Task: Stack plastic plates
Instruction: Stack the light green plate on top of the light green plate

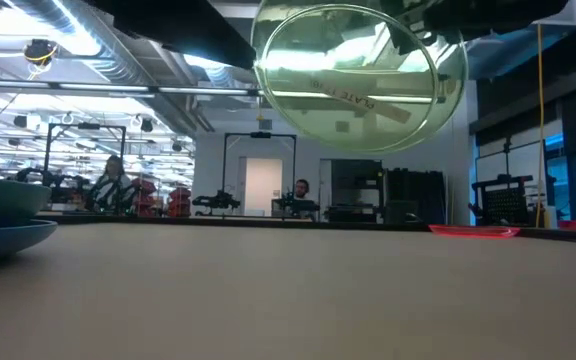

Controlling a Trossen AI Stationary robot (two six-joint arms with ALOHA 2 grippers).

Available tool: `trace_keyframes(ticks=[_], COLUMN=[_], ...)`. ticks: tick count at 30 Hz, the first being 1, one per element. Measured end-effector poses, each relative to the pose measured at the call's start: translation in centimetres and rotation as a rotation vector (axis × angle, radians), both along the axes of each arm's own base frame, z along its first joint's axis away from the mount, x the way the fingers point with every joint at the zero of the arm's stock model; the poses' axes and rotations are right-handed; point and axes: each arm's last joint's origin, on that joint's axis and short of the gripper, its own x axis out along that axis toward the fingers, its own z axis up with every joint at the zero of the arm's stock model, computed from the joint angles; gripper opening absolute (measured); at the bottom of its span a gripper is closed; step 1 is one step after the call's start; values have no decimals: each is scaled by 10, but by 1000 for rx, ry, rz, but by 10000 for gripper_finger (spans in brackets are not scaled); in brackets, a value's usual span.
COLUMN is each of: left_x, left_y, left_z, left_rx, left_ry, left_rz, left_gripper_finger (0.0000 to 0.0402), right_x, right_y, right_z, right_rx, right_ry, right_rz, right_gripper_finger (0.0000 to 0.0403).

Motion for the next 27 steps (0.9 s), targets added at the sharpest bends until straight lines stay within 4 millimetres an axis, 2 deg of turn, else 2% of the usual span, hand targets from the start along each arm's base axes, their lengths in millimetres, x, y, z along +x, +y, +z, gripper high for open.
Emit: trace_keyframes(ticks=[8,12,15,21,27], left_x=[1,7,9,8,1], left_y=[-4,-9,-11,-12,-15], left_z=[0,-5,-9,-9,-5], left_rx=[-47,-74,-93,-118,-125], left_ry=[35,50,56,65,84], left_rz=[-124,-259,-290,-298,-323], left_gripper_finger=[181,181,169,93,10], right_x=[2,4,4,8,10], right_y=[1,0,-1,0,0], right_z=[3,6,5,3,-2], right_rx=[-17,-31,-50,2,8], right_ry=[-52,-96,-100,-80,-64], right_rz=[24,-14,-55,-120,-140], right_gripper_finger=[0,0,0,5,67])
